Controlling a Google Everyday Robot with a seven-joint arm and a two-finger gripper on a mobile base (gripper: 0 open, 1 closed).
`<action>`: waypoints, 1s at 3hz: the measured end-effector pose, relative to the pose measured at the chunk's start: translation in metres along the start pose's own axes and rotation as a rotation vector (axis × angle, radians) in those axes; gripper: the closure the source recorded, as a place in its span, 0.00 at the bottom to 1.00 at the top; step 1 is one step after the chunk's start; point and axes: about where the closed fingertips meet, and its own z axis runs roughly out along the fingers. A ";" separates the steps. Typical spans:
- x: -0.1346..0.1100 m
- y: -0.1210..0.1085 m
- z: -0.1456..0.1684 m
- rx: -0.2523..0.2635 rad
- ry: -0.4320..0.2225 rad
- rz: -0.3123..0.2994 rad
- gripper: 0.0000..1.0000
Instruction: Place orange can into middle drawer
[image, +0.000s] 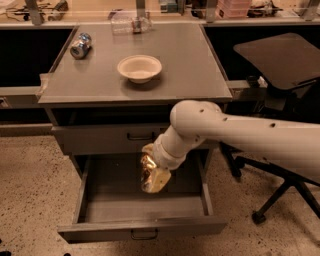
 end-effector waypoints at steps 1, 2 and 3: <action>0.007 -0.002 0.014 0.046 -0.012 0.015 1.00; 0.007 -0.003 0.014 0.047 -0.013 0.015 1.00; 0.025 -0.014 0.032 0.088 -0.016 0.043 1.00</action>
Offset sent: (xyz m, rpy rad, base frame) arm 0.0021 -0.0005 -0.0177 0.0184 -0.0261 -0.0322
